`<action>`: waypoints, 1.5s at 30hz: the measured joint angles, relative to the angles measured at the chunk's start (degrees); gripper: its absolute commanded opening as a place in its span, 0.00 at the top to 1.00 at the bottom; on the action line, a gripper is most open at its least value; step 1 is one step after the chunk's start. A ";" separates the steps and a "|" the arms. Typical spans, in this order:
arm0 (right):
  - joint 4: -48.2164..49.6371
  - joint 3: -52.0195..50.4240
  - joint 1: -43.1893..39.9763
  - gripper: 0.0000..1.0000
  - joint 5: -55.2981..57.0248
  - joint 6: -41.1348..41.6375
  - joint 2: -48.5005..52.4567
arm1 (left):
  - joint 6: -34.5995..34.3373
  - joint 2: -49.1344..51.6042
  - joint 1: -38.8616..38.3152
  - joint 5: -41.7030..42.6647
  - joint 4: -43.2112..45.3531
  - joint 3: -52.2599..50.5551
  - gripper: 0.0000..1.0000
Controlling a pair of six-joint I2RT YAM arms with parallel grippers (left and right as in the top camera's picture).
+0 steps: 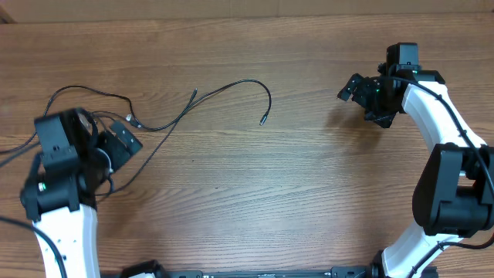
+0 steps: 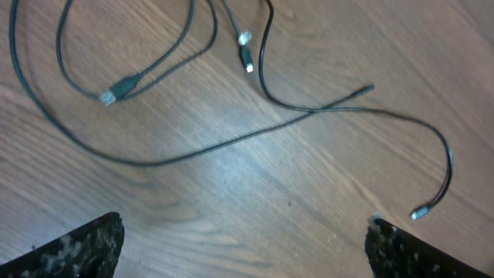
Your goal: Untangle cables
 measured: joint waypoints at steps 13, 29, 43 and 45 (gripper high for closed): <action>0.00 0.00 0.00 0.00 0.00 0.00 0.00 | 0.00 -18.12 -4.39 0.15 -0.28 -12.15 0.01; 0.02 0.00 0.00 0.00 -0.02 0.00 0.00 | 0.00 -20.39 -4.39 0.17 0.07 -17.27 0.01; -0.02 0.00 0.00 0.00 -0.02 0.00 0.00 | -0.02 -43.71 -4.39 0.20 10.62 -28.04 0.01; -0.02 0.00 0.00 0.00 0.00 0.00 0.00 | -0.02 -46.07 -4.39 0.20 12.22 -29.29 0.00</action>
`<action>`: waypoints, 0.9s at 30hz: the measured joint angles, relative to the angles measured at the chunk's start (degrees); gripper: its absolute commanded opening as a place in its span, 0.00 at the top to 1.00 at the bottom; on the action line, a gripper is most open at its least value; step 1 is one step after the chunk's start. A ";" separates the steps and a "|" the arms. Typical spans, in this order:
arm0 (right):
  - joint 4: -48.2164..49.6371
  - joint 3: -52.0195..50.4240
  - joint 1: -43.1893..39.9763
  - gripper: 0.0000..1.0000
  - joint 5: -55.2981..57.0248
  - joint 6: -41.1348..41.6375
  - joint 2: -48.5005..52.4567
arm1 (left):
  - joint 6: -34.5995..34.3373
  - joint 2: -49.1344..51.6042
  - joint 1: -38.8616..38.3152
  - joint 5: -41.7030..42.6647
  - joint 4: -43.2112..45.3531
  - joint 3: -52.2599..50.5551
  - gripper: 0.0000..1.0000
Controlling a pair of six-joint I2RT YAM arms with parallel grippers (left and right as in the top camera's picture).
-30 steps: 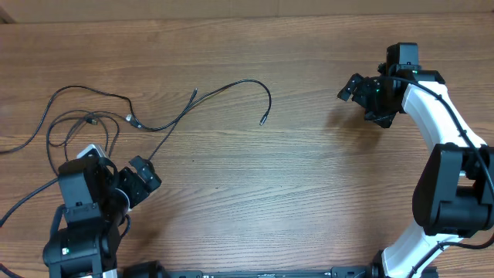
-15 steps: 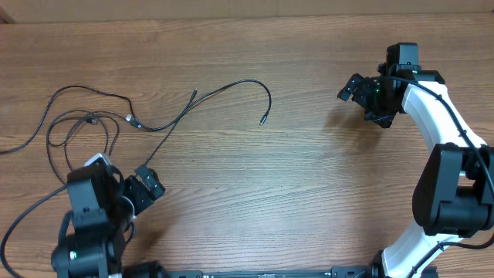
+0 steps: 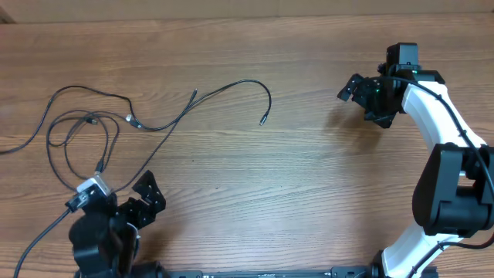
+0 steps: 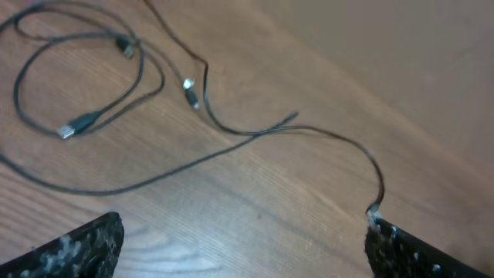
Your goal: Untangle cables
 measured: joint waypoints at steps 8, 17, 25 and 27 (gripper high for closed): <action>0.02 0.00 0.00 0.00 0.02 0.02 0.00 | 0.00 -6.34 0.00 -0.02 5.86 -1.79 0.00; 0.02 0.00 0.00 0.00 0.00 0.00 0.00 | -0.02 -14.47 0.00 0.00 33.51 -6.56 0.00; 0.02 0.00 0.00 0.00 0.00 0.02 0.00 | 0.00 -14.58 -0.13 0.00 37.55 -8.63 0.00; 0.00 0.00 0.00 0.00 0.00 0.00 0.00 | -0.02 -14.58 -0.33 0.00 38.71 -9.51 0.00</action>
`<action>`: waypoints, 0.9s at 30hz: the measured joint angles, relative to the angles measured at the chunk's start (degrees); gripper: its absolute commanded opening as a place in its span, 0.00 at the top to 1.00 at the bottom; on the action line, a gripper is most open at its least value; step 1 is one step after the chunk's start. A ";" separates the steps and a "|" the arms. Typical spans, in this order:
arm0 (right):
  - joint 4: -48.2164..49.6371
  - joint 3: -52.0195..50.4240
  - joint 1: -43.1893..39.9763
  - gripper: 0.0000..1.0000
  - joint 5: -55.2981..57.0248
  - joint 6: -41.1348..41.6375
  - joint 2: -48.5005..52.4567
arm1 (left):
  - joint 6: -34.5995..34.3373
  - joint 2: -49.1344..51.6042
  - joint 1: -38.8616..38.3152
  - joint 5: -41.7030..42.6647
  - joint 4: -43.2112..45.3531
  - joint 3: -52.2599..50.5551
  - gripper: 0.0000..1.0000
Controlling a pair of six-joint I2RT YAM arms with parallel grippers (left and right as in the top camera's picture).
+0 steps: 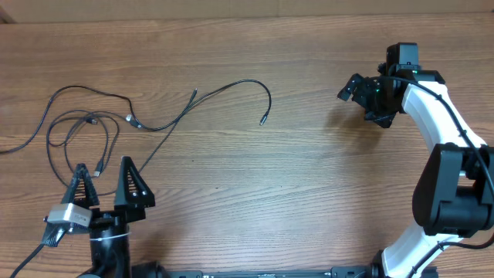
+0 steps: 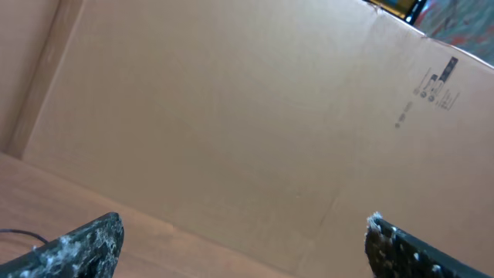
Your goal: Untangle cables
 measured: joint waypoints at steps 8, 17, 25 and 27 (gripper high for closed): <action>0.00 0.00 0.00 0.00 -0.02 0.00 0.00 | 0.00 0.00 -0.52 0.00 0.63 -7.26 0.00; 0.02 0.00 0.00 0.00 0.00 0.00 0.00 | 0.02 0.00 -4.66 0.00 0.79 -13.86 0.00; 0.02 0.00 -0.02 0.00 -0.02 0.00 0.00 | 0.02 0.00 -7.50 0.00 1.44 -20.22 0.01; 0.02 0.00 0.00 0.00 0.02 0.00 0.00 | 0.02 0.00 -7.67 0.00 1.51 -21.33 0.00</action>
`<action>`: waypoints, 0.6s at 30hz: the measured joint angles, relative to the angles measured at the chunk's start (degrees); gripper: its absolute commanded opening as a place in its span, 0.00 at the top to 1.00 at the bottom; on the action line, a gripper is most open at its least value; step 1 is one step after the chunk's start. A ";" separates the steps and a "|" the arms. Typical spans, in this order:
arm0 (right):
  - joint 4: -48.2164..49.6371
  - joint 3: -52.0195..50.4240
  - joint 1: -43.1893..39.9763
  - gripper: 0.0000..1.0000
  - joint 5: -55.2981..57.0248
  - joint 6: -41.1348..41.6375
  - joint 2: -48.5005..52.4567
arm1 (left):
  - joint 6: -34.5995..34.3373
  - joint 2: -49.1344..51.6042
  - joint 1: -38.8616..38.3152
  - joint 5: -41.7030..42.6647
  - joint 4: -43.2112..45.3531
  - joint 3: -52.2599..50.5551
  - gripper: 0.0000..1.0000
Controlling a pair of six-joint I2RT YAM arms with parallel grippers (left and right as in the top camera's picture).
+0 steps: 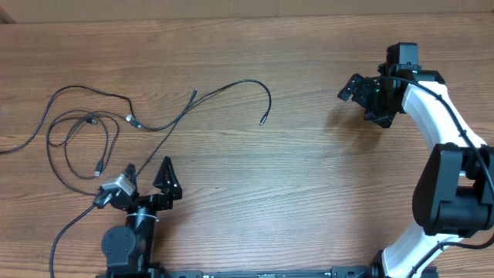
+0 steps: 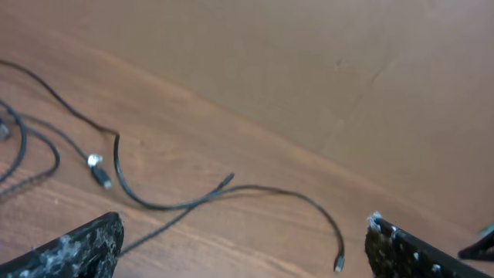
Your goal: Untangle cables
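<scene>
Thin black cables (image 1: 93, 123) lie in loose loops on the left of the wooden table. One strand arcs right to a free end (image 1: 262, 120). Small plugs show at one connector (image 1: 131, 120) and a USB plug (image 1: 99, 166). My left gripper (image 1: 147, 171) stands open near the front edge, just right of the loops, holding nothing. In the left wrist view the arcing strand (image 2: 301, 202) and a plug (image 2: 96, 166) lie ahead of the left gripper (image 2: 243, 259). My right gripper (image 1: 350, 87) hovers far right, fingers apart and empty.
A brown cardboard wall (image 2: 309, 69) rises behind the table's far edge. The wooden tabletop (image 1: 309, 177) stretches between the two arms. The right arm's white links (image 1: 440, 131) run down the right side.
My left gripper has shifted to the right along the front edge and tipped down, so its camera sees the cables instead of the cardboard wall. Cables and right arm are unchanged.
My left gripper was open low over the cable loops at the left. Then it was back near the front edge, still open and empty. Then it pointed up at the wall, and now it faces the cables again. The cables have not moved; the right arm stayed still.
</scene>
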 measured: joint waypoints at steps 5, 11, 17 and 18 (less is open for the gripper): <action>0.00 0.00 -0.02 0.00 -0.02 0.02 0.00 | -0.02 0.00 -0.17 -0.02 0.55 -1.18 0.00; 0.00 0.00 0.00 0.00 -0.02 -0.02 0.00 | -0.02 0.00 -0.17 -0.02 0.55 -1.18 0.00; 0.02 0.00 0.00 0.00 -0.02 0.02 0.00 | -0.02 0.00 -0.20 -0.02 4.39 -1.44 0.00; 0.00 0.00 0.00 0.00 -0.02 0.00 0.00 | -0.02 0.00 -0.20 0.00 5.90 -1.51 0.00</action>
